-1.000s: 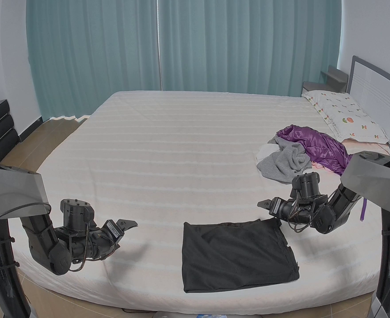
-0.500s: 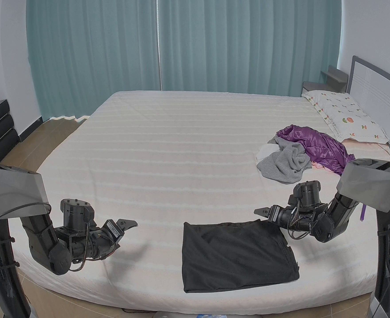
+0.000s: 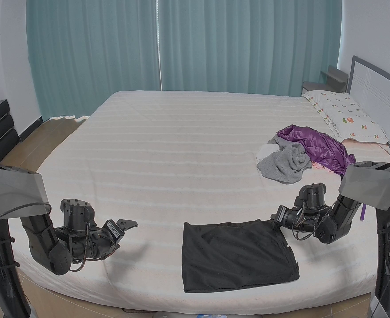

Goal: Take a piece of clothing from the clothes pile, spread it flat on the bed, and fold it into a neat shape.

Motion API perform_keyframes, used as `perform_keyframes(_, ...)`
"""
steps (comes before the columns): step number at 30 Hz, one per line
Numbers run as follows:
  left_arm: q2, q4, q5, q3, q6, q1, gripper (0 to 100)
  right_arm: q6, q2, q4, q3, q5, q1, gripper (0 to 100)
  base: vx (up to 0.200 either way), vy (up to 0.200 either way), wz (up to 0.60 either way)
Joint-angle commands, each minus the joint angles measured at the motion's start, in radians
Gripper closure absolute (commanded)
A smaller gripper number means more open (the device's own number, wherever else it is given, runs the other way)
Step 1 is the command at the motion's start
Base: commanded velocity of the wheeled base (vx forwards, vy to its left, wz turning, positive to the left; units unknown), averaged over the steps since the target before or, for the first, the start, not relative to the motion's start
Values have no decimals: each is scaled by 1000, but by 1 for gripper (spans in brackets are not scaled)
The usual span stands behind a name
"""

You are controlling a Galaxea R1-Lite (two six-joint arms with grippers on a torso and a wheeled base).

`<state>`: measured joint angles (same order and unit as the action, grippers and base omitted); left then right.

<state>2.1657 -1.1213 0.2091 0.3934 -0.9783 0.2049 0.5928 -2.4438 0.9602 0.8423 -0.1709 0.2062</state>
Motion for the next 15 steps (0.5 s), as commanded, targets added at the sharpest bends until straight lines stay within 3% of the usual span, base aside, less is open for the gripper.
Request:
perform_keyframes(1,2,0,-1,2,0,1,0,5,0,5,-17,-1,-28,100,0,0,0)
perform_keyframes(7,3,0,-11,4,1,2,0,85,8,72,-22,1,-53,100,0,0,0)
perform_keyframes(15,26,-5,-50,22,7,10,0,96,6,74,-14,1,-65,100,0,0,0)
